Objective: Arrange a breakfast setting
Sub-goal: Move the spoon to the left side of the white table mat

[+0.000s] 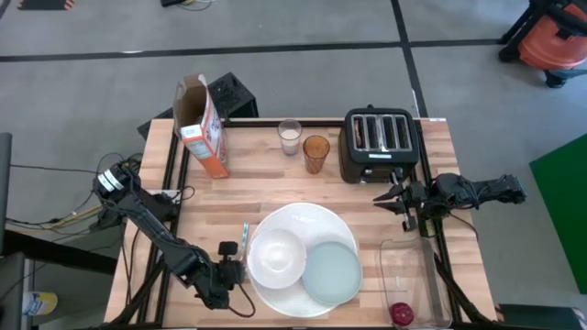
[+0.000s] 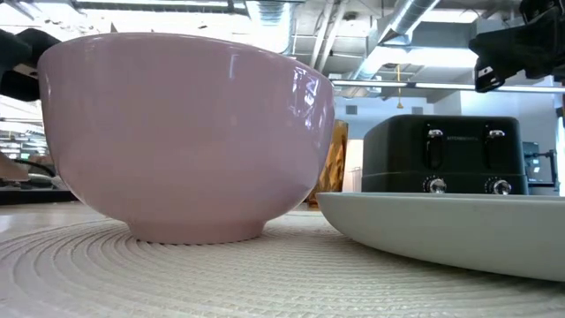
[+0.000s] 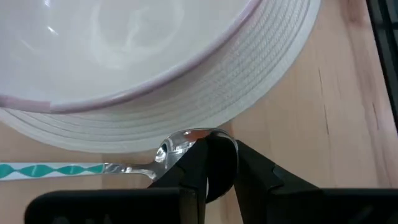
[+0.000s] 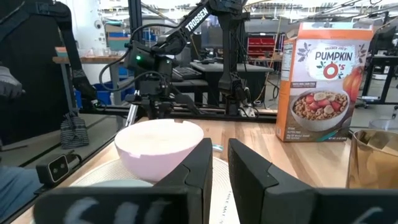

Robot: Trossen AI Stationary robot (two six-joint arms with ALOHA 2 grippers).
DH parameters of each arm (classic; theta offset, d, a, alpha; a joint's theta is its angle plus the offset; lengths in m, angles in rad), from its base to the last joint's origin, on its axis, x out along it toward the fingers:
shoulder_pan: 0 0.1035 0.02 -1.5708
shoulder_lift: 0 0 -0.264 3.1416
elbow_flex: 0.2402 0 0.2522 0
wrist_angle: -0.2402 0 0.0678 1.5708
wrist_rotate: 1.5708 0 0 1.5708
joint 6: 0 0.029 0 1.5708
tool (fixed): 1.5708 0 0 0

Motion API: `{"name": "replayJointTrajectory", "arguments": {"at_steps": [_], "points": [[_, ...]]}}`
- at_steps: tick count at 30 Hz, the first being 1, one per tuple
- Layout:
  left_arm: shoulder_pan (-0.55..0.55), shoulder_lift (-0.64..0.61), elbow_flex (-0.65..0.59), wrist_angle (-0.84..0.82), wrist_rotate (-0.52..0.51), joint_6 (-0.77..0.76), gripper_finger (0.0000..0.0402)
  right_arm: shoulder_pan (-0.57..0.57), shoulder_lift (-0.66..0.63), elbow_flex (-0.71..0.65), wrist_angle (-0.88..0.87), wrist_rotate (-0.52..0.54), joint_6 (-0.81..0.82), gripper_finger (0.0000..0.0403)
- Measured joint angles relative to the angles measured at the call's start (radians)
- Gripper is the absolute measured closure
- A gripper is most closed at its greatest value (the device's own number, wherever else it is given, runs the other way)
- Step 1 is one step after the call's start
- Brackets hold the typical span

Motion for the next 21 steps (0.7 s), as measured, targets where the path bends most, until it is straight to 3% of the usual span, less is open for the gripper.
{"name": "replayJointTrajectory", "arguments": {"at_steps": [11, 21], "points": [[0.008, 0.0, -0.128, 0.127, -0.022, -0.022, 0.0355, 0.0, 0.0, 0.0, -0.007, 0.0, -0.001, 0.0327], [0.032, 0.021, -0.131, 0.12, 0.018, 0.019, 0.0355, 0.0, 0.0, 0.0, -0.009, 0.0, -0.003, 0.0327]]}}
